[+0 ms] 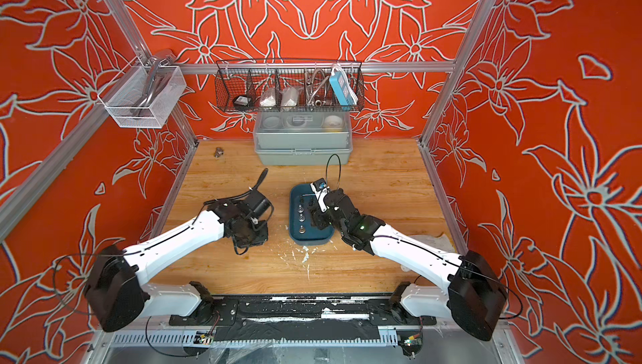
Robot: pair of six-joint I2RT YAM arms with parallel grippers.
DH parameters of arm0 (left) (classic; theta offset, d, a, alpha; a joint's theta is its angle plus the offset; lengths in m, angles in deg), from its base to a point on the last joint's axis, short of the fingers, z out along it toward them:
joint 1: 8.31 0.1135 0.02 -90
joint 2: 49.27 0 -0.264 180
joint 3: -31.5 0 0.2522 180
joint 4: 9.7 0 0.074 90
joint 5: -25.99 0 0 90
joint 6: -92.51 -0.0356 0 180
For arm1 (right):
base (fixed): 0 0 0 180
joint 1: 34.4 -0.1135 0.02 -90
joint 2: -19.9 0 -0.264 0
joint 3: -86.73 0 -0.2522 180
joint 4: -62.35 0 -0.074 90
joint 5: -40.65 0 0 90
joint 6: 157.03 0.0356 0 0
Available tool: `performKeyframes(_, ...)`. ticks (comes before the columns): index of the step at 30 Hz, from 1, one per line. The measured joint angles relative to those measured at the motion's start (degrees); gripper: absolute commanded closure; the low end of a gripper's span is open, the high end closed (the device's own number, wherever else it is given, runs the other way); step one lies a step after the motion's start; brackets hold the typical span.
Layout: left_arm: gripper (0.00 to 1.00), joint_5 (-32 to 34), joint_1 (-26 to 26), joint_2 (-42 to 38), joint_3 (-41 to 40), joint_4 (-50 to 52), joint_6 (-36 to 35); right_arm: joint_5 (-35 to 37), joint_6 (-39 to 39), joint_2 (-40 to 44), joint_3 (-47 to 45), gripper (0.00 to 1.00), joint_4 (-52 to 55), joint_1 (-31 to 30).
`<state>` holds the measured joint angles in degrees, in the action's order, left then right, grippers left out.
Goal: Put the chess pieces into the storage box
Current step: Pick up the chess piece at the center of the board, then place the chess piece at the center of the board.
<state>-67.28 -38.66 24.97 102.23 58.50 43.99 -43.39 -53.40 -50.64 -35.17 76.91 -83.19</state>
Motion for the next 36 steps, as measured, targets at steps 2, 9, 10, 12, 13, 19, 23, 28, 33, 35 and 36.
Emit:
performKeyframes(2, 0.86, -1.9, 4.1, 0.6, 3.9, 4.4, -3.7, 0.0, -0.1, 0.1, -0.2, 0.38, 0.0, 0.0)
performKeyframes(9, 0.87, -4.2, 9.5, 12.7, 15.6, 16.0, -15.1, 0.1, -0.7, 0.1, -0.3, 0.38, -0.7, 0.0)
performKeyframes(10, 0.86, -4.4, 9.8, 14.5, 16.9, 17.3, -16.6, 0.2, -0.7, 0.0, -0.3, 0.37, -0.8, 0.0)
performKeyframes(12, 0.85, -4.6, 10.2, 17.3, 18.6, 19.2, -19.1, 0.4, -0.8, 0.0, -0.3, 0.38, -0.9, 0.0)
performKeyframes(13, 0.87, -4.9, 10.4, 19.1, 19.5, 20.5, -20.5, 0.6, -0.9, 0.0, -0.4, 0.38, -1.1, 0.0)
performKeyframes(19, 0.84, -6.0, 11.6, 30.3, 22.8, 25.2, -26.9, 2.1, -1.2, 0.1, -2.4, 0.38, -2.8, 0.0)
performKeyframes(23, 0.83, -6.2, 12.5, 36.6, 26.2, 27.6, -29.6, 2.8, -1.3, 0.5, -3.2, 0.38, -3.6, 0.0)
performKeyframes(28, 0.84, -7.5, 13.0, 42.5, 31.0, 30.7, -31.9, 3.1, -1.4, 2.4, -4.7, 0.37, -5.2, 0.0)
performKeyframes(33, 0.91, -7.1, 13.0, 46.0, 33.0, 31.8, -32.8, 3.2, -1.5, 4.1, -5.8, 0.38, -6.1, 0.0)
performKeyframes(35, 0.91, -7.0, 13.0, 46.0, 32.9, 31.8, -32.8, 3.2, -1.5, 4.3, -5.9, 0.38, -6.5, 0.0)
performKeyframes(36, 0.88, -7.0, 13.0, 46.0, 32.9, 31.6, -32.8, 3.2, -1.5, 4.3, -5.9, 0.38, -6.8, 0.0)
